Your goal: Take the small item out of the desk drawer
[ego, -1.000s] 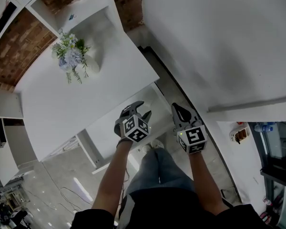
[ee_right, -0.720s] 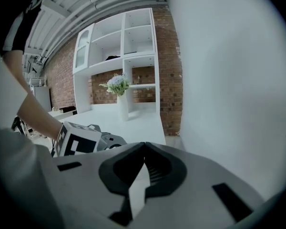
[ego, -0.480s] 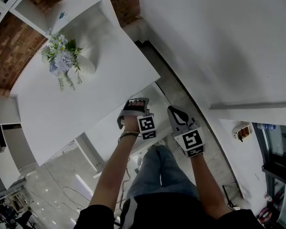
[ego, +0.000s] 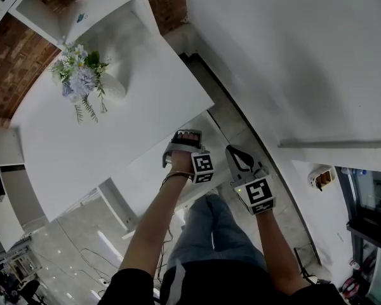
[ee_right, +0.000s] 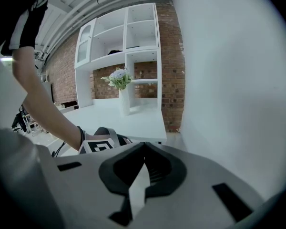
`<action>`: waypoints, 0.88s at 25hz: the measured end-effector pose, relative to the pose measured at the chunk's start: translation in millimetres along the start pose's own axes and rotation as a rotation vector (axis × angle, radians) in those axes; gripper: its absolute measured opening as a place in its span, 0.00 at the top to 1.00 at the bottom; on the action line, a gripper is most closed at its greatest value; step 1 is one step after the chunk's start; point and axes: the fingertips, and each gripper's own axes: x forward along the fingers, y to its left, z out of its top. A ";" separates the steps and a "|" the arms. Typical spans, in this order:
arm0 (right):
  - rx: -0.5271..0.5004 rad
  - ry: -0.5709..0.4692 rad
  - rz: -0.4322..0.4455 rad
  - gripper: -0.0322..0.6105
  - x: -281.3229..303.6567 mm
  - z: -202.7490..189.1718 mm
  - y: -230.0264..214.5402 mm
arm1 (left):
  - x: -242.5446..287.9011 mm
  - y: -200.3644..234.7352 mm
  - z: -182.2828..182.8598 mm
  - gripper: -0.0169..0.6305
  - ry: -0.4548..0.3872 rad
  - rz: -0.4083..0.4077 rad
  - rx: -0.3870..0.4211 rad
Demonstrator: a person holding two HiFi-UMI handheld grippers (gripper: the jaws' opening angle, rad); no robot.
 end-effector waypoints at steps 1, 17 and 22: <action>0.005 -0.004 -0.001 0.95 -0.6 -1.0 -0.1 | 3.6 -2.7 -0.8 0.64 0.005 -0.014 0.001; -0.023 0.006 -0.017 0.95 -12.6 3.4 -3.5 | -6.8 -1.9 -3.5 0.75 -0.035 0.033 -0.024; -0.020 -0.032 -0.014 0.95 -13.5 11.9 -4.3 | -47.0 19.1 -0.2 0.75 -0.112 0.128 -0.170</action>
